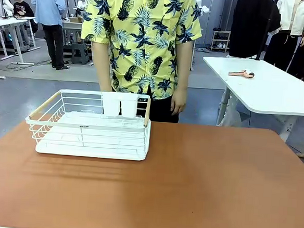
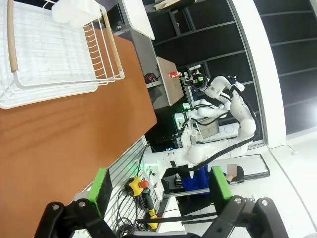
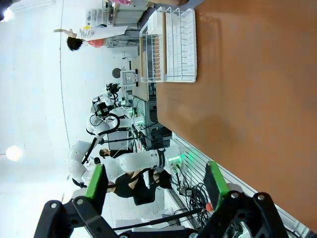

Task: Clean the table.
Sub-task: Pick up the Lint Roller when the human hands it over.

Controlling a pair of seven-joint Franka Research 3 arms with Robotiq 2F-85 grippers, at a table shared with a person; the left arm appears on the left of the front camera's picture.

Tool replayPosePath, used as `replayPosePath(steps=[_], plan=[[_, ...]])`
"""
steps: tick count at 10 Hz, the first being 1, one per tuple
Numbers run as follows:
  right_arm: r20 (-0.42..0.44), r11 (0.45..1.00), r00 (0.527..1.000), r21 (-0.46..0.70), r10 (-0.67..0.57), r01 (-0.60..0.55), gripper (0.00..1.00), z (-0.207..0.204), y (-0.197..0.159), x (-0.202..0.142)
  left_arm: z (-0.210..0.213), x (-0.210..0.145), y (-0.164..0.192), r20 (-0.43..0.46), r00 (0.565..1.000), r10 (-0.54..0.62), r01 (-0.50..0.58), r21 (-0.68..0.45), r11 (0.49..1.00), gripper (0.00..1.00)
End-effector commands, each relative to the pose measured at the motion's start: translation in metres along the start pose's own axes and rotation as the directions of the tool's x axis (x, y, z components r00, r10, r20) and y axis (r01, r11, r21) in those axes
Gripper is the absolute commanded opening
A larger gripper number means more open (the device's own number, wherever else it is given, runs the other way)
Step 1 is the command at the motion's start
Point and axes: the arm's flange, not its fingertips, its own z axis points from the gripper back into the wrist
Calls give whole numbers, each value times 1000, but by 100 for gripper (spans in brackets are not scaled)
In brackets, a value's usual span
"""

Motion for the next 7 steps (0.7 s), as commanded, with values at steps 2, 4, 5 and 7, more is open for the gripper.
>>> replayPosePath(steps=[2,4,5,7], plan=[[9,1000,1000,4,-3,3,100,5,-1,-2,3,-4,-2,0,1000,-9,9,-8,1000,100],[9,1000,1000,4,-3,3,100,5,-1,-2,3,-4,-2,0,1000,-9,9,-8,1000,100],[9,1000,1000,4,-3,3,100,5,-1,-2,3,-4,-2,0,1000,-9,9,-8,1000,100],[9,1000,1000,4,-3,3,100,5,-1,-2,3,-4,-2,0,1000,-9,9,-8,1000,100]])
